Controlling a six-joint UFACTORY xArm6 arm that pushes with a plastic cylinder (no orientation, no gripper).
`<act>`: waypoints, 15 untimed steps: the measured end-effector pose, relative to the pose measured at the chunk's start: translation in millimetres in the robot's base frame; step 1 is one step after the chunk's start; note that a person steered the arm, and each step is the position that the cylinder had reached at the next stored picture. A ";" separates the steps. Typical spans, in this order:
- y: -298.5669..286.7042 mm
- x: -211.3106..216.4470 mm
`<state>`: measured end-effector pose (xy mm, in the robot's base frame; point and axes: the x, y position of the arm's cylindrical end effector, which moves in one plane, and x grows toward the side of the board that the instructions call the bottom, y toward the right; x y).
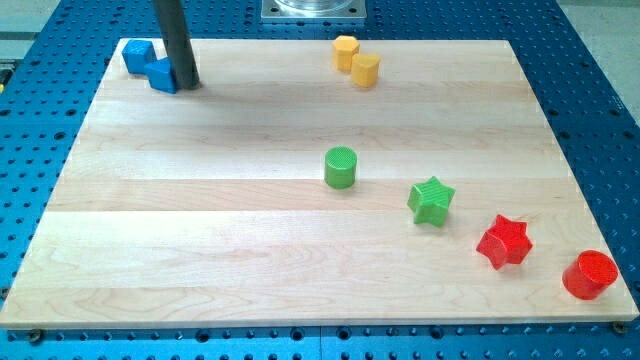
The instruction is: Place the green circle into the blue blocks
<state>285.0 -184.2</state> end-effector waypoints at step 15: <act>-40.3 123.5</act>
<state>408.5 -224.4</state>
